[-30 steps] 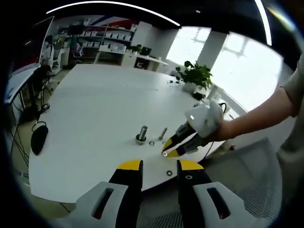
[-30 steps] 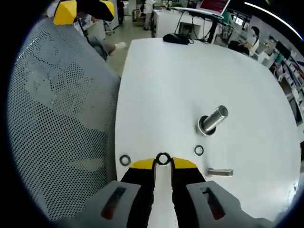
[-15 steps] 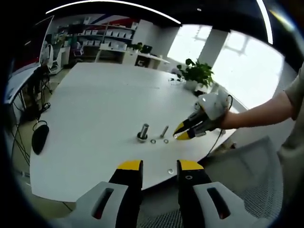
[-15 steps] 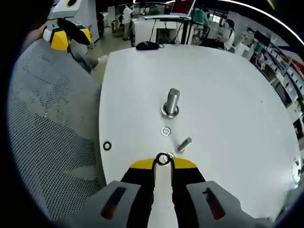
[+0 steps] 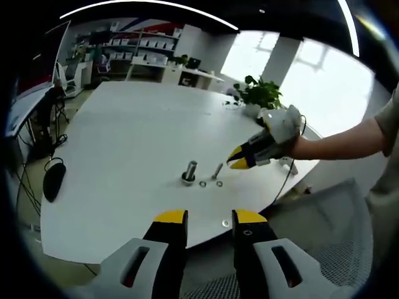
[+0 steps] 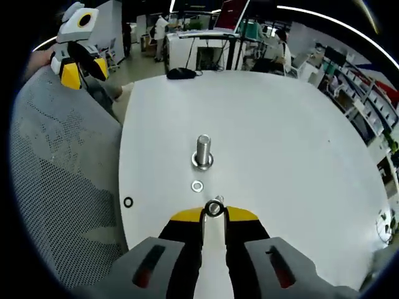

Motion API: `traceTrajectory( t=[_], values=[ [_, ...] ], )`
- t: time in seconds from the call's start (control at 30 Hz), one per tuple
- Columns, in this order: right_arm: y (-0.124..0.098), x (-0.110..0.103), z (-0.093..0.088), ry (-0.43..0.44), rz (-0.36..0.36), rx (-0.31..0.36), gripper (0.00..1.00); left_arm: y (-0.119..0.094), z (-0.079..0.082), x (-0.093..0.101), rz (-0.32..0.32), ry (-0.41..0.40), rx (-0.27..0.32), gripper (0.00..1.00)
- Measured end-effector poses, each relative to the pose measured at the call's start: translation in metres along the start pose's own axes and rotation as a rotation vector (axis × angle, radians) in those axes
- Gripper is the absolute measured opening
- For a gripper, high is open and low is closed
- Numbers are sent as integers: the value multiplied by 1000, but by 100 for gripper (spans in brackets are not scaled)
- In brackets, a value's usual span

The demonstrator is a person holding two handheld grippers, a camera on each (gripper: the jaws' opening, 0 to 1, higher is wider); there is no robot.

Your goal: Place the washer onto the threaded stud by aligning its center hole with the stud, sliding it down to the base, and recovering from edge contact or off-axis alignment until the washer reaches the visible bottom stop.

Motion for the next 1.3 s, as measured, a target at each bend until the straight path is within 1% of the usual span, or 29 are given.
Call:
traceTrajectory(
  t=[0.13,0.23,0.4,0.73,0.77,0.83,0.87,0.9,1.0,1.07,1.2,1.3],
  values=[
    [6,2,3,-23,3,-12,14,0,-1,0,-2,5,-7,26],
    [9,4,4,-17,4,-18,14,0,0,0,0,3,-2,26],
    [15,3,2,-36,11,-41,14,0,0,0,-6,8,-5,26],
    [21,3,2,-32,23,-59,14,0,-1,1,-12,9,-7,26],
    [22,4,3,-30,24,-61,14,0,-1,1,-13,9,-8,26],
    [24,2,1,-47,44,-80,4,0,-1,2,-14,10,-7,26],
    [25,2,1,-39,37,-78,5,0,-1,2,-16,9,-6,26],
    [27,1,-1,-43,43,-95,6,0,0,2,-16,9,-5,26],
    [29,2,-5,-45,32,-115,8,0,-1,1,-17,8,-3,26],
    [28,2,-8,-33,27,-113,9,0,-1,1,-18,8,-1,26],
    [31,-1,-16,-31,34,-134,9,0,0,1,-20,7,1,26],
    [30,-4,-15,-34,36,-130,10,0,0,2,-23,8,-2,26]
  ],
)
Point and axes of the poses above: the point that each gripper's makers call its tool centre point, and the gripper's own axes: y roughly forward along the fingers, x roughly to its right, z roughly out of its top, the point moved 7 cm from there along -y, roughly backward along the fingers, and after that the axes turned 5 degrees about -z, right-handed, at the moved point
